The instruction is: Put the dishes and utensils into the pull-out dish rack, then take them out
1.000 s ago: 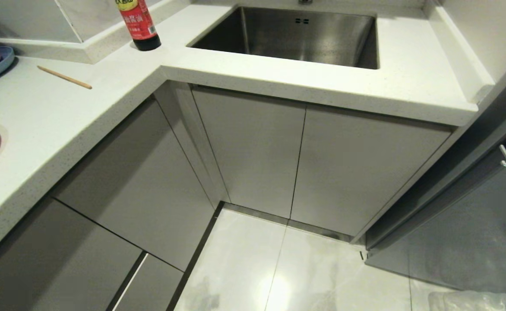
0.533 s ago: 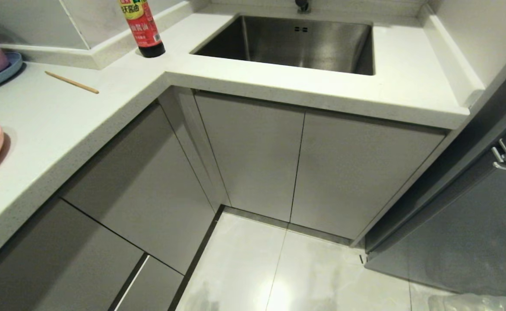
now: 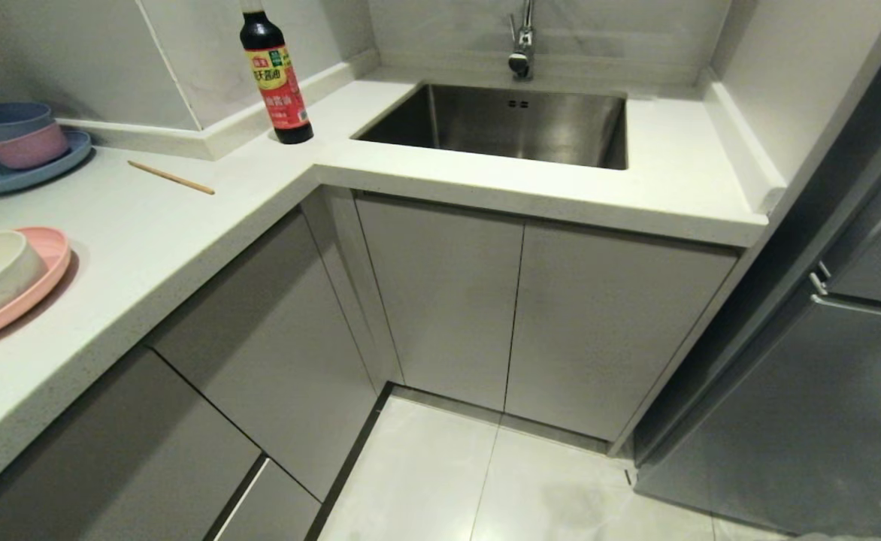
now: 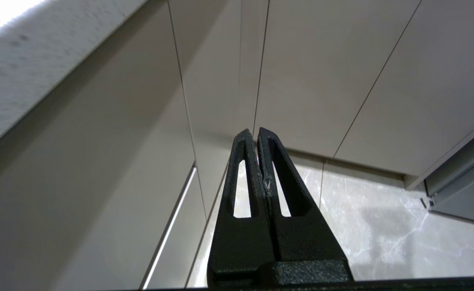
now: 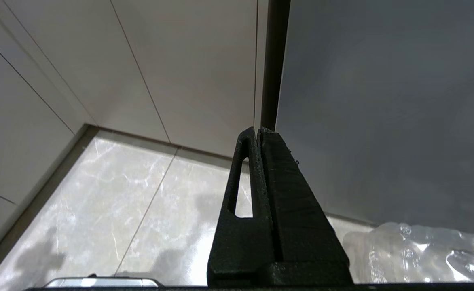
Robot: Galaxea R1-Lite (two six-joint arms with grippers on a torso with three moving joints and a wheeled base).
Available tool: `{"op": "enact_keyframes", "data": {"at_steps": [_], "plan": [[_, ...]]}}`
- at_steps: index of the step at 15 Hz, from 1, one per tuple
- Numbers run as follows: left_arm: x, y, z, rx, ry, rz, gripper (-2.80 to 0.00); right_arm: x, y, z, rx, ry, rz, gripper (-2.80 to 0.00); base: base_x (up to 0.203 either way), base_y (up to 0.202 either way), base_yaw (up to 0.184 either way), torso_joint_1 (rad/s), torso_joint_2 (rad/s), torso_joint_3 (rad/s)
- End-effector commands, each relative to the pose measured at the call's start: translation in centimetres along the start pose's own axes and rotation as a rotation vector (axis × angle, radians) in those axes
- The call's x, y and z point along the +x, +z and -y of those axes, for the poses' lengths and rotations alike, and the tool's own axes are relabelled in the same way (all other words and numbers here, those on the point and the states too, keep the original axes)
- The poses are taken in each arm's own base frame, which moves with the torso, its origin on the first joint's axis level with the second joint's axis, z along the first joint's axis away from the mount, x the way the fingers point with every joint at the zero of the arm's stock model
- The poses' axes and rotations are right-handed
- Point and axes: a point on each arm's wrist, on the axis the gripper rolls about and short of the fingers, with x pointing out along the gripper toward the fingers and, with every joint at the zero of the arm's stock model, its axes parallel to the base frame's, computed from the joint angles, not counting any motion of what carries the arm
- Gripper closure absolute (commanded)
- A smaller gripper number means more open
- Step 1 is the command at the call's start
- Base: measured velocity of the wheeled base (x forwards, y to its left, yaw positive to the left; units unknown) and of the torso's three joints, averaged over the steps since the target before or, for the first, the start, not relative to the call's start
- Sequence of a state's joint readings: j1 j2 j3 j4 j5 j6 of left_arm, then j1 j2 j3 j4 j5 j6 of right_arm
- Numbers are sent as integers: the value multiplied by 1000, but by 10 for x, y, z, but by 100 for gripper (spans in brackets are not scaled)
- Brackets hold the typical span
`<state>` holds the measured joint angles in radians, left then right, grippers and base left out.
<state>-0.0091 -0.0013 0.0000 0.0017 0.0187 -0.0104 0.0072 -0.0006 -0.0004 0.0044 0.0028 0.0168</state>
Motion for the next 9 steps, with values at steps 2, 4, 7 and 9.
{"op": "enact_keyframes", "data": {"at_steps": [2, 4, 7, 9], "plan": [[0, 0, 0, 0, 0, -3, 0, 0, 0, 0, 0, 1, 0, 0, 0, 0, 0, 3, 3, 202], [0, 0, 0, 0, -2, -1, 0, 0, 0, 0, 0, 1, -1, 0, 0, 0, 0, 3, 2, 201], [0, 0, 0, 0, -2, -1, 0, 0, 0, 0, 0, 0, 0, 0, 0, 0, 0, 2, -1, 197], [0, 0, 0, 0, -2, -1, 0, 0, 0, 0, 0, 1, -1, 0, 0, 0, 0, 2, 2, 206]]}}
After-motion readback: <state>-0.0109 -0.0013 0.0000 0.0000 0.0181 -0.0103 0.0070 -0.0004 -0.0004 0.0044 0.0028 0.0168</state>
